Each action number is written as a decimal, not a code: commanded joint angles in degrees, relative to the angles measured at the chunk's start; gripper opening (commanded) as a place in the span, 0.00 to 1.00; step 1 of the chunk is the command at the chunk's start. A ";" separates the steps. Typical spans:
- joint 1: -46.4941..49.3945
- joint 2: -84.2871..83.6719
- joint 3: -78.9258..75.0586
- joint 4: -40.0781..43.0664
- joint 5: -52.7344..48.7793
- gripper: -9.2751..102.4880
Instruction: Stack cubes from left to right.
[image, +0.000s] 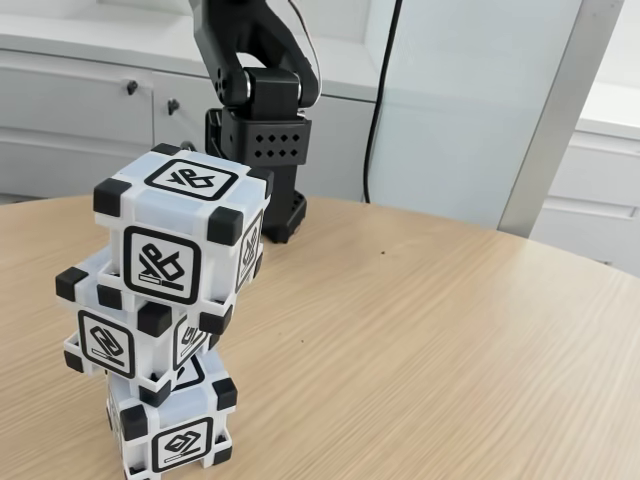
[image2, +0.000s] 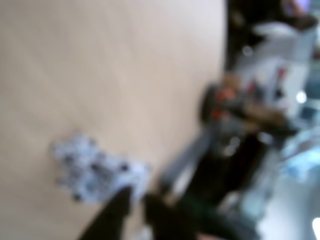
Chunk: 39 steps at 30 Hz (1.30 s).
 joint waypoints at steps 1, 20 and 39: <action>-1.41 4.22 4.13 -1.76 -2.90 0.08; -1.93 28.39 50.10 -28.39 -0.53 0.08; -0.97 31.90 68.99 -29.36 -2.02 0.08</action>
